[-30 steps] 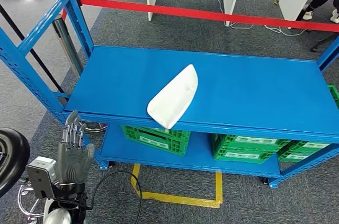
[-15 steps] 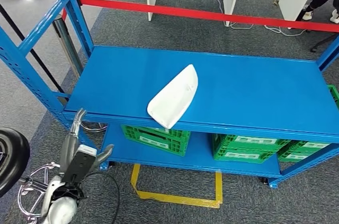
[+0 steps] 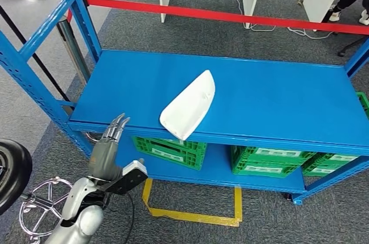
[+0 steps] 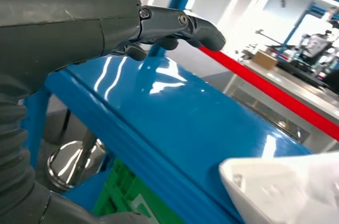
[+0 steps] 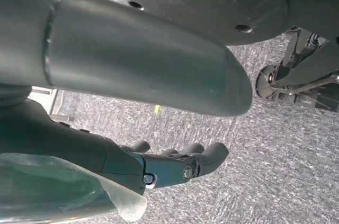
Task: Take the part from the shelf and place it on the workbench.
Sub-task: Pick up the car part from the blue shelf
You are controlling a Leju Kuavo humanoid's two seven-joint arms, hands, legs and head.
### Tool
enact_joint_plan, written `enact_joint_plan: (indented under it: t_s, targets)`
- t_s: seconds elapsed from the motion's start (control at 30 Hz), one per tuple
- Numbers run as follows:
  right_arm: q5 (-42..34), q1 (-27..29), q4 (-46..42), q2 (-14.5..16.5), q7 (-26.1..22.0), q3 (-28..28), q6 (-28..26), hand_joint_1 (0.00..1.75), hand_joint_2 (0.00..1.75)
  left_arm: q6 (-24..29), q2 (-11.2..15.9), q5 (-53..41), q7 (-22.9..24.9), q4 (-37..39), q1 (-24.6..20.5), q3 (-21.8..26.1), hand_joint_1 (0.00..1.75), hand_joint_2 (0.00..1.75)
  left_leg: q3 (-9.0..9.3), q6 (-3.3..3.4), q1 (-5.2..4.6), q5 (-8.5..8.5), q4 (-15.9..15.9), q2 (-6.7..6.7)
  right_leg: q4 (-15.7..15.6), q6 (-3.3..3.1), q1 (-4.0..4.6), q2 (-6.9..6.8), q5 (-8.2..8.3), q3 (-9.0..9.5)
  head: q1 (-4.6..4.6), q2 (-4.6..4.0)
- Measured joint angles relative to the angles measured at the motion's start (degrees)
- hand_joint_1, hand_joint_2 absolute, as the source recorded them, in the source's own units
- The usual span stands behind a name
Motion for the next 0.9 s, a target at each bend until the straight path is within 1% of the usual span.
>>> enact_joint_plan:
  t_s: [0.27, 0.5, 0.73, 0.9]
  targets:
    - [0.6, 0.0, 0.0, 0.0, 0.1, 0.0, 0.0, 0.00, 0.00, 0.1, -0.3, -3.1, 0.4, 3.7, -4.2, -6.5, 0.00, 1.75, 0.00, 0.00, -0.01, 0.00, 0.0, 0.00, 0.0, 0.00, -0.01, 0.00, 0.00, 0.01, 0.00, 0.00]
    - [1.0, 0.0, 0.0, 0.0, 0.3, 0.4, -0.1, 0.00, 0.00, 0.2, -1.5, -4.1, -0.3, 7.1, -7.2, -11.4, 0.00, 1.75, 0.00, 0.00, -0.01, 0.00, 0.0, 0.00, 0.0, 0.00, -0.01, 0.00, 0.00, 0.00, 0.00, 0.00]
    - [1.5, 0.0, 0.0, -0.3, 0.8, 1.0, 0.2, 0.00, 0.00, 0.0, -2.7, -4.6, -0.1, 11.2, -10.2, -14.3, 0.00, 1.75, -0.01, 0.00, -0.01, 0.00, 0.0, 0.00, 0.0, 0.00, 0.00, -0.01, 0.01, 0.00, 0.00, 0.00]
    - [2.0, 0.0, 0.0, -1.4, 0.3, 1.4, 1.2, 0.00, 0.00, 0.0, -4.9, -3.6, 1.3, 16.8, -14.2, -15.0, 0.00, 1.75, -0.02, 0.02, -0.03, 0.01, 0.0, 0.00, 0.0, 0.06, -0.02, 0.01, 0.06, 0.01, 0.00, 0.00]
